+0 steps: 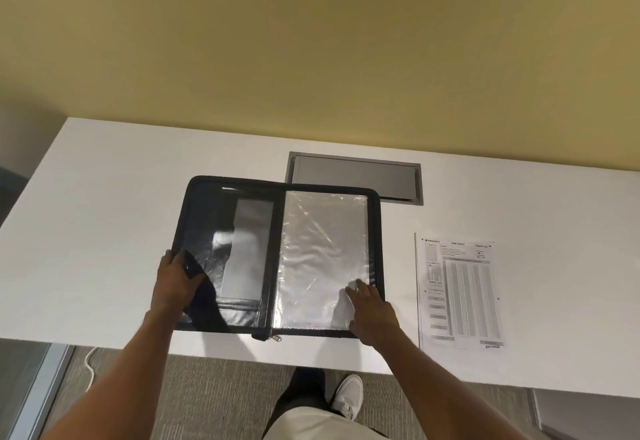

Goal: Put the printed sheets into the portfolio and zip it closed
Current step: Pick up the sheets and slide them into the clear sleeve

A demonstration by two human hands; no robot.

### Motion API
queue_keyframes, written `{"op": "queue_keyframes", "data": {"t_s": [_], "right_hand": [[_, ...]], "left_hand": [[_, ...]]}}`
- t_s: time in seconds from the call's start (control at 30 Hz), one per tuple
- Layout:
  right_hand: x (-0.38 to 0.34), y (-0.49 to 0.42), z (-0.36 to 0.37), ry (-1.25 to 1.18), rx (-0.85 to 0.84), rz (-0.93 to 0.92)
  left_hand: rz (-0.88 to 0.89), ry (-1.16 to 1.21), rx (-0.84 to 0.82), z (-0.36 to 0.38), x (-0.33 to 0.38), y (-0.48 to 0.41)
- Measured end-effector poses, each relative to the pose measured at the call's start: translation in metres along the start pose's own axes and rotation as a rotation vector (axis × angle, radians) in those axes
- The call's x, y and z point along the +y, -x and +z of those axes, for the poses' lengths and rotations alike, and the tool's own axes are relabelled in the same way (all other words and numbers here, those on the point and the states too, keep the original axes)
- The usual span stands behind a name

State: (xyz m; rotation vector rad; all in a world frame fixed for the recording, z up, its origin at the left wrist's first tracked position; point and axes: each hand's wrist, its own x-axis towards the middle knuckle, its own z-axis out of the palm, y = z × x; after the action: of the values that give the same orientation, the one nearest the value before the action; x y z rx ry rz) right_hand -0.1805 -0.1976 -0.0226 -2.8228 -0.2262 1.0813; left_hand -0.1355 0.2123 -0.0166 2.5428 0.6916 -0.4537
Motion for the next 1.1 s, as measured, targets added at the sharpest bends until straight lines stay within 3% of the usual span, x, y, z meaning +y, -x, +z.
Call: {"op": "queue_keyframes", "data": {"t_s": [0.27,0.5,0.6,0.8,1.1], "right_hand": [[0.001,0.002,0.005,-0.07,0.014,0.004],[0.008,0.005,0.002,-0.149,0.109,-0.023],[0.022,0.004,-0.01,-0.134,0.217,-0.039],[0.083,0.009,-0.041,-0.223,0.381,0.048],[0.219,0.041,-0.046,-0.389,0.406,0.296]], "left_hand": [[-0.052,-0.128,-0.053,0.008,0.002,-0.005],[-0.132,-0.192,0.128,0.017,0.031,0.004],[-0.073,-0.128,0.23,0.032,0.06,0.011],[0.154,-0.013,0.279,0.076,0.148,0.043],[0.365,0.151,0.108,0.192,0.297,0.149]]}}
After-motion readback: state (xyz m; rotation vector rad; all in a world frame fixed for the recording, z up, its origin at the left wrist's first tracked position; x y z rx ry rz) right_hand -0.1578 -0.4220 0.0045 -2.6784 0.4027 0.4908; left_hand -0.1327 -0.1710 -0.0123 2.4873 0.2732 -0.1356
